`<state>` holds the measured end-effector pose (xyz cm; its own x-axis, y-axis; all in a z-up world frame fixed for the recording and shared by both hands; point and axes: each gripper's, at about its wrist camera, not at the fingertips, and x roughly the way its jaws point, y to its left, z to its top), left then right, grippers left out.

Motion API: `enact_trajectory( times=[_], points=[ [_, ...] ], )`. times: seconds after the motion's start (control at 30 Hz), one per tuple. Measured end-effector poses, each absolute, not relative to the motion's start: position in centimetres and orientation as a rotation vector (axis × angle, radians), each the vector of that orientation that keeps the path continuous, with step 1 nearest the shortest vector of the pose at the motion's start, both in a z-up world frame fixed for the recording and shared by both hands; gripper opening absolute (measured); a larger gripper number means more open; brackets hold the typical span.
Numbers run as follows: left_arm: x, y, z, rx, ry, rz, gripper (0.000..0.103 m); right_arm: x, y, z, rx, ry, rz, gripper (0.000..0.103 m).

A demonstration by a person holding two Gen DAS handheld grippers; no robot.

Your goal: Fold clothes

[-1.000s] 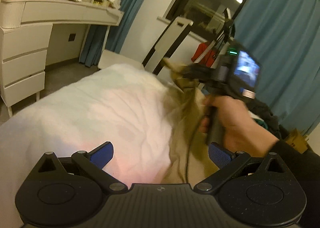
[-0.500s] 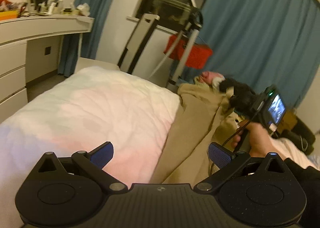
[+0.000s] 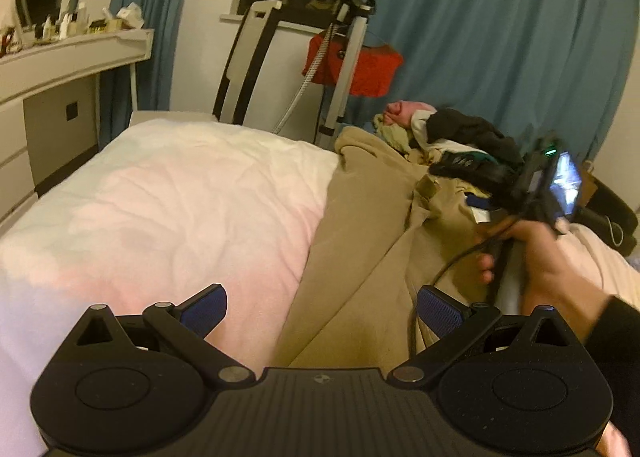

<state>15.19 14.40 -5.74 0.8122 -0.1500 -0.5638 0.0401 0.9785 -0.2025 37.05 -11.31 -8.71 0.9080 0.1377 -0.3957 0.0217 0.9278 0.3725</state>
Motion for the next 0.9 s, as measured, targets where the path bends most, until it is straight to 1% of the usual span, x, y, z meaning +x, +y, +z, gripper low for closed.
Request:
enact_trajectory(
  times=[0.17,0.3,0.47,0.63,0.8,0.9],
  points=[
    [14.0,14.2,-4.7,-0.169,0.596,-0.115,0.102,29.5,-11.5,-4.8,0.364,0.419,0.064,0.082],
    [12.5,14.3,-3.7,-0.152,0.587,-0.135,0.102,21.6,-11.6,-2.6,0.39,0.42,0.077,0.082],
    [10.5,14.6,-2.9,-0.173,0.63,-0.193,0.102,11.2,-11.1,-2.0,0.354,0.443,0.088,0.082],
    [9.9,15.9,-2.8,-0.233,0.753,-0.201,0.101,4.9,-12.2,-3.2,0.383,0.469,0.077,0.082],
    [11.3,18.0,-3.3,-0.301,0.952,-0.222,0.095,3.6,-15.0,-5.1,0.535,0.517,0.048,0.082],
    [12.1,20.1,-4.3,-0.307,1.048,-0.202,0.094,3.6,-16.0,-5.6,0.587,0.513,0.038,0.082]
  ],
)
